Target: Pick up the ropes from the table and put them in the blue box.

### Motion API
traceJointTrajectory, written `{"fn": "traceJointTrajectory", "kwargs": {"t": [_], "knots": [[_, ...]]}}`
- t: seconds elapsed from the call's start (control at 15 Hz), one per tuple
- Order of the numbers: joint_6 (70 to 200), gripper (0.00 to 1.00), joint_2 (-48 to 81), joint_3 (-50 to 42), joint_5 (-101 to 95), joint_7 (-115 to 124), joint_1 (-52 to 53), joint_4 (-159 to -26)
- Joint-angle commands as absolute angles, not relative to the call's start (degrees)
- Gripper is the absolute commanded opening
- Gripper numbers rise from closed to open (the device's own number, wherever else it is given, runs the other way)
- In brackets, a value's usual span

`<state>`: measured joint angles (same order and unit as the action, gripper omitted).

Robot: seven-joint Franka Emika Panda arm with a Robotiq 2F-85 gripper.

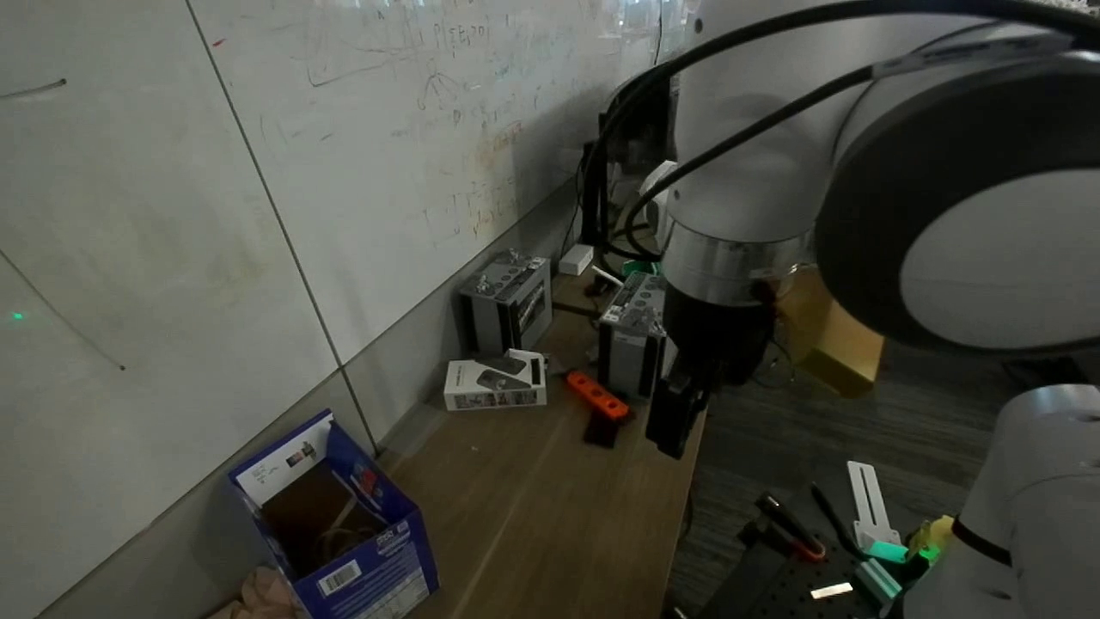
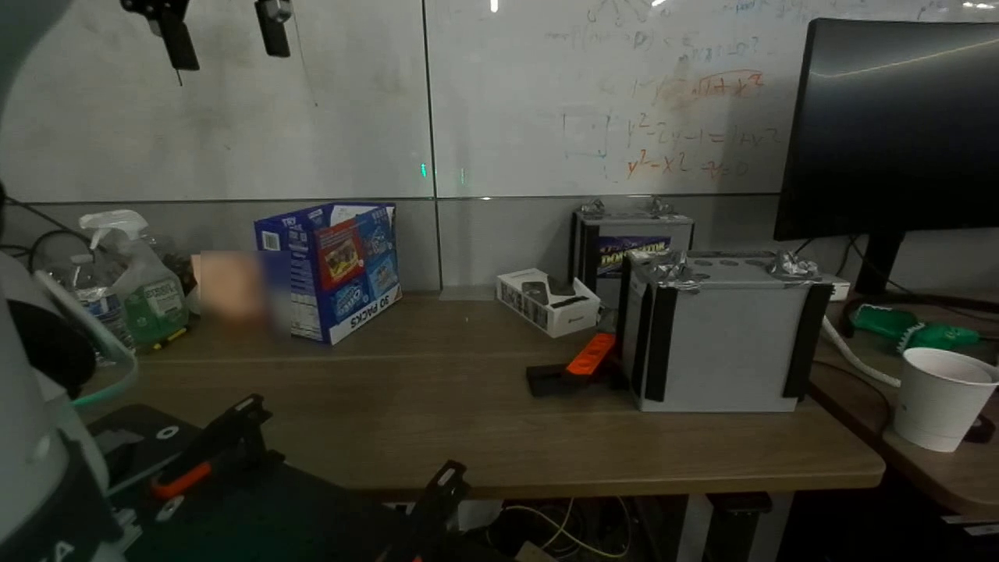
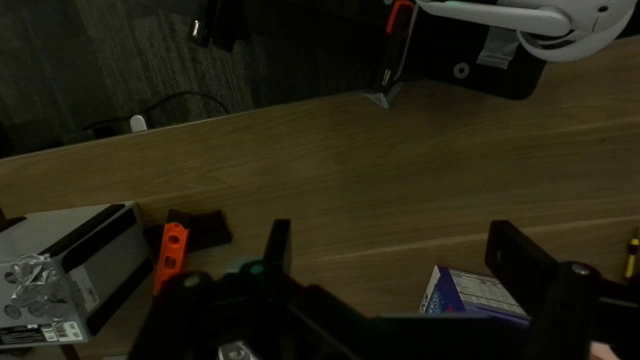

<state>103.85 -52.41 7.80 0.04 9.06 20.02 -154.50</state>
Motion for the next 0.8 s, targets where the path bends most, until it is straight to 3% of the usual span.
{"fn": "traceJointTrajectory", "kwargs": {"t": [0.0,0.73], "knots": [[105.3,1.00,-56.7,8.2,2.9,5.3,18.1,-157.1],[103.8,1.00,-56.7,9.1,4.5,5.6,15.4,-157.8]]}}
